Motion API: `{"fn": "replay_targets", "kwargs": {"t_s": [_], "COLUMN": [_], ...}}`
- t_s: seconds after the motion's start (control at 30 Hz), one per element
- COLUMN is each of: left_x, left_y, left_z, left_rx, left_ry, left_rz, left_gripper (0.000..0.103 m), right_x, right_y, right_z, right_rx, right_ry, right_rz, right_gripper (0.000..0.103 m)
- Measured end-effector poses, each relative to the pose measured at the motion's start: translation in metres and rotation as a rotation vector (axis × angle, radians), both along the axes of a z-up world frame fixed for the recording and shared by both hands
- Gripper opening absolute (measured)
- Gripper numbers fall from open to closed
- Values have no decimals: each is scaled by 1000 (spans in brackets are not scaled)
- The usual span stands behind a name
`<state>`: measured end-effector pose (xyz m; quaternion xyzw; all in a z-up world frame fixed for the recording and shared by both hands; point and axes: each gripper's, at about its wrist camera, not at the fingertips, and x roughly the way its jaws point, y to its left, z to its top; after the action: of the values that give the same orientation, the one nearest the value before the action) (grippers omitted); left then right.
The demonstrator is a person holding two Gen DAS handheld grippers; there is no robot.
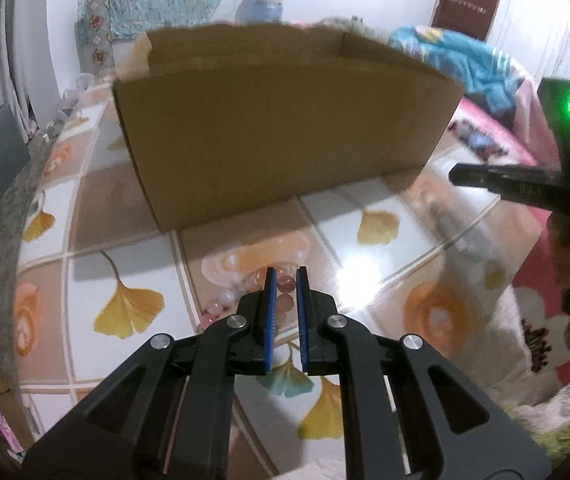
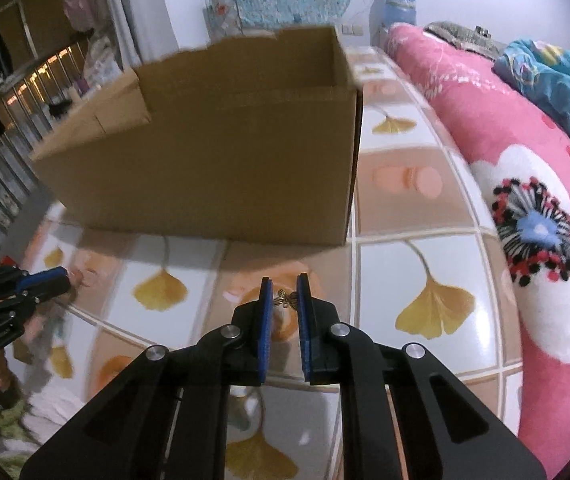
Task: Organize jewelry
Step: 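Lift and carry the bracelet and stud over the box with both tools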
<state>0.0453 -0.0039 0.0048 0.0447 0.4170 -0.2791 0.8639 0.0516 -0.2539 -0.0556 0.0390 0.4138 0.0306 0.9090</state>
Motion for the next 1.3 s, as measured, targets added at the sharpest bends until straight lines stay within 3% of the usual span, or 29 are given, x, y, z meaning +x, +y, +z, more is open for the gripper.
{"fn": "replay_targets", "kwargs": {"t_s": [0.3, 0.47, 0.6, 0.67, 0.83, 1.0, 1.13, 1.17, 1.23, 1.3], "left_x": [3, 22, 50, 72, 127, 159, 167, 170, 177, 179], "left_y": [19, 3, -23, -39, -83, -124, -145, -150, -156, -154], "left_z": [92, 139, 158, 155, 119, 80, 59, 49, 30, 24], "left_rx": [-248, -310, -311, -290, -240, -192, -196, -172, -99, -97], "left_ry": [-68, -113, -121, -81, 122, 271, 372, 406, 469, 487], "left_rz": [-43, -108, -154, -168, -213, -260, -299, -297, -257, -241], "left_gripper": [9, 9, 9, 9, 9, 9, 9, 10, 25, 26], "right_x": [-6, 21, 59, 79, 129, 153, 159, 160, 162, 164], "right_y": [8, 10, 7, 6, -3, -19, -30, -32, -35, -36], "right_z": [77, 121, 135, 135, 121, 110, 105, 104, 100, 97], "right_rx": [109, 157, 178, 186, 157, 148, 155, 158, 159, 153], "right_ry": [-187, -253, -209, -167, -48, -12, -4, -1, 8, 18], "right_rz": [104, 201, 270, 300, 322, 313, 300, 297, 294, 297], "right_gripper": [12, 12, 12, 12, 12, 12, 12, 12, 12, 12]}}
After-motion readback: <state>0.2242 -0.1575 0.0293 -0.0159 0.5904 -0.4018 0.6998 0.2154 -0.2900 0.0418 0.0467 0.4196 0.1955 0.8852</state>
